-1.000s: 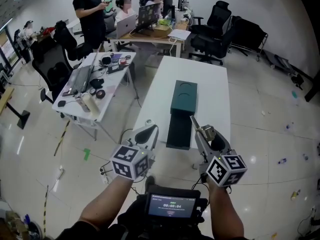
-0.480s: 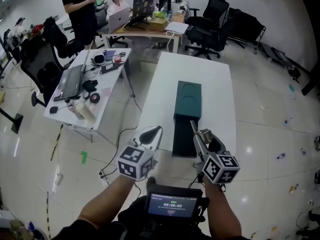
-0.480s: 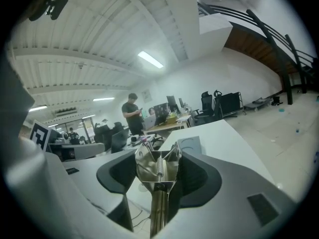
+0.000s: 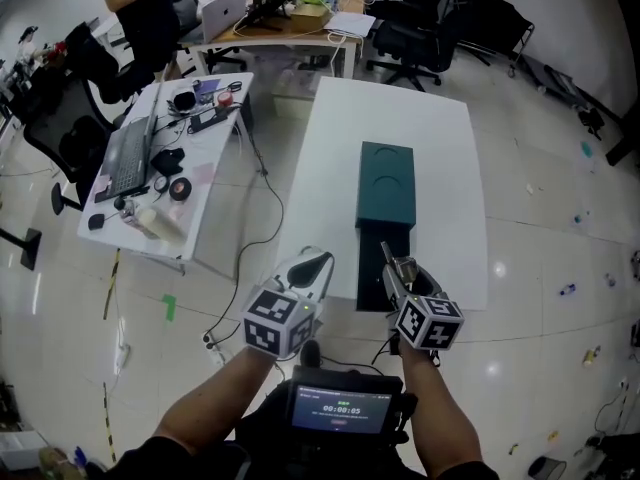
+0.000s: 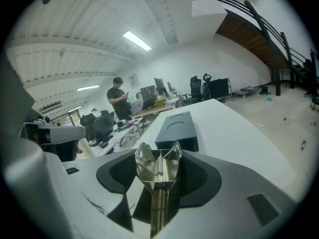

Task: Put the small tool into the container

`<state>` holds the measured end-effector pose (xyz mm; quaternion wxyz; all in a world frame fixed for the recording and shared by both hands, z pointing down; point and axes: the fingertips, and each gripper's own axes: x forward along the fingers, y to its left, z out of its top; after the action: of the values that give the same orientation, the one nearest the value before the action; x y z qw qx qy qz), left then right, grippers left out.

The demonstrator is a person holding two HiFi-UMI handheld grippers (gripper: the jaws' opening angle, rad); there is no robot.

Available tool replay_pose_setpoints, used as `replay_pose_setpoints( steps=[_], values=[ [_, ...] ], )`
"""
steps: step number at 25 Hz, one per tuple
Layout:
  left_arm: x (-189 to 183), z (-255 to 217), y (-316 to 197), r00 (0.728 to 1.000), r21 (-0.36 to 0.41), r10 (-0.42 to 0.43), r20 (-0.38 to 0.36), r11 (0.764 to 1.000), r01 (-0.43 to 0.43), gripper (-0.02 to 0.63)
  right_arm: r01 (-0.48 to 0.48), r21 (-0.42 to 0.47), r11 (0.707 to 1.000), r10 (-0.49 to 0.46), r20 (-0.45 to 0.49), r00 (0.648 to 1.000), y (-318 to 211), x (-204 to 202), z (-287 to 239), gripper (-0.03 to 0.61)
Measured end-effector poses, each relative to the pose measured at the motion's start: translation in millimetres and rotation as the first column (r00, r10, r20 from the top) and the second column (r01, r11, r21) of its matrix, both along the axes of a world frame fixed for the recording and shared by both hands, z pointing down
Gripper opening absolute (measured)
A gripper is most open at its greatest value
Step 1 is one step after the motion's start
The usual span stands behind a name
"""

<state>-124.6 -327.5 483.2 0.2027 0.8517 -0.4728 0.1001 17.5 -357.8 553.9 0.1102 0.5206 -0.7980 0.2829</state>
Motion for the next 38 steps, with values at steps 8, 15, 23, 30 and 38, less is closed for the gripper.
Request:
replay_pose_setpoints(
  steps=[8,15,23,30,38],
  values=[
    [-10,27,-20,0.999,-0.045,0.041,0.003,0.998,-0.041,0.02,-0.073,-0.082,0.994,0.073,-0.014,0.997,-32,-9,48,0.252],
    [-14,41,-32,0.998,-0.066,0.07,-0.003,0.995,-0.07,0.02,-0.13,-0.129,0.983,0.13,-0.008,0.992,-53,-14,80,0.252],
    [-20,53,-43,0.998,-0.089,0.067,-0.008,0.994,-0.067,0.02,-0.123,-0.211,0.97,0.143,0.082,0.986,-64,-23,105,0.252],
    [-21,60,-48,0.998,-0.106,0.061,-0.024,0.992,-0.063,0.02,-0.091,-0.229,0.969,0.123,0.13,0.984,-75,-34,114,0.252],
    [-22,62,-54,0.998,-0.104,0.062,-0.008,0.993,-0.062,0.02,-0.075,-0.242,0.967,0.116,0.161,0.98,-85,-35,118,0.25]
  ],
)
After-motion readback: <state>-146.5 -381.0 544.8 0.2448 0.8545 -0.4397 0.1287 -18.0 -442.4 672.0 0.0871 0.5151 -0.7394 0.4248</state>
